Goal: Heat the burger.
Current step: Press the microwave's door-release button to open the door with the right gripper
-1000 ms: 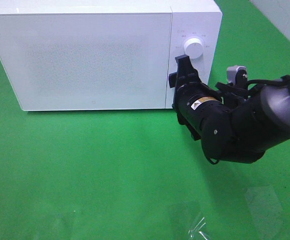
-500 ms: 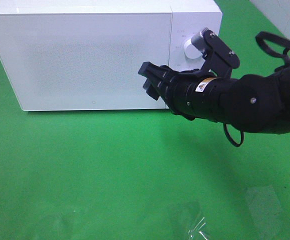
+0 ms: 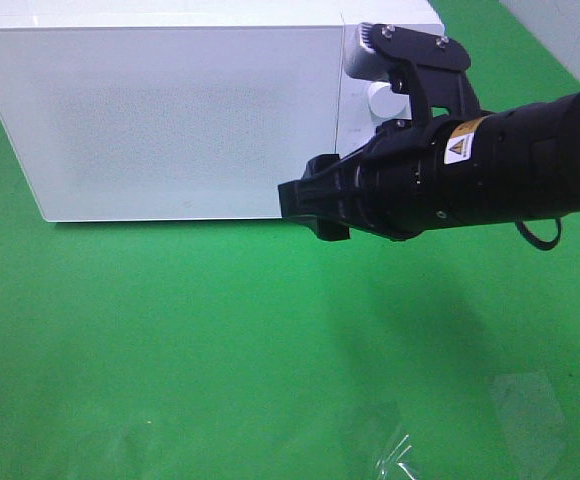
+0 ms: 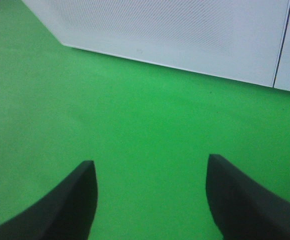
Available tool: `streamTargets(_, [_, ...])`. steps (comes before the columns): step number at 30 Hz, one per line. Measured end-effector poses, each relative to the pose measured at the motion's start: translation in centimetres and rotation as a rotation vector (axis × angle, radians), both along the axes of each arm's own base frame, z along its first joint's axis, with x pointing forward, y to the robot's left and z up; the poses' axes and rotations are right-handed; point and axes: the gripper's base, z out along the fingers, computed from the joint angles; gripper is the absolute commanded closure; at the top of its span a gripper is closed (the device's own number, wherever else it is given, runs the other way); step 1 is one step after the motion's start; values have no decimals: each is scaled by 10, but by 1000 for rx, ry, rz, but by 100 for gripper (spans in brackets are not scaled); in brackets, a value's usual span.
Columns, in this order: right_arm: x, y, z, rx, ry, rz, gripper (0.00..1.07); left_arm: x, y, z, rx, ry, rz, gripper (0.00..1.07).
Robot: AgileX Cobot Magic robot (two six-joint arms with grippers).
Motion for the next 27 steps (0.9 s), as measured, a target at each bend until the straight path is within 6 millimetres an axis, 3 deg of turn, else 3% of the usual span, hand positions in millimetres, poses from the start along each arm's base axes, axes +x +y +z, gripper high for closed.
streamTargets(7, [-24, -19, 19, -152, 30, 87, 43, 0, 0, 0, 0, 0, 0, 7])
streamTargets(19, [-49, -56, 34, -381, 102, 56, 43, 0, 0, 0, 0, 0, 0, 7])
streamTargets(27, [-73, -91, 54, -380, 83, -25, 43, 0, 0, 0, 0, 0, 0, 7])
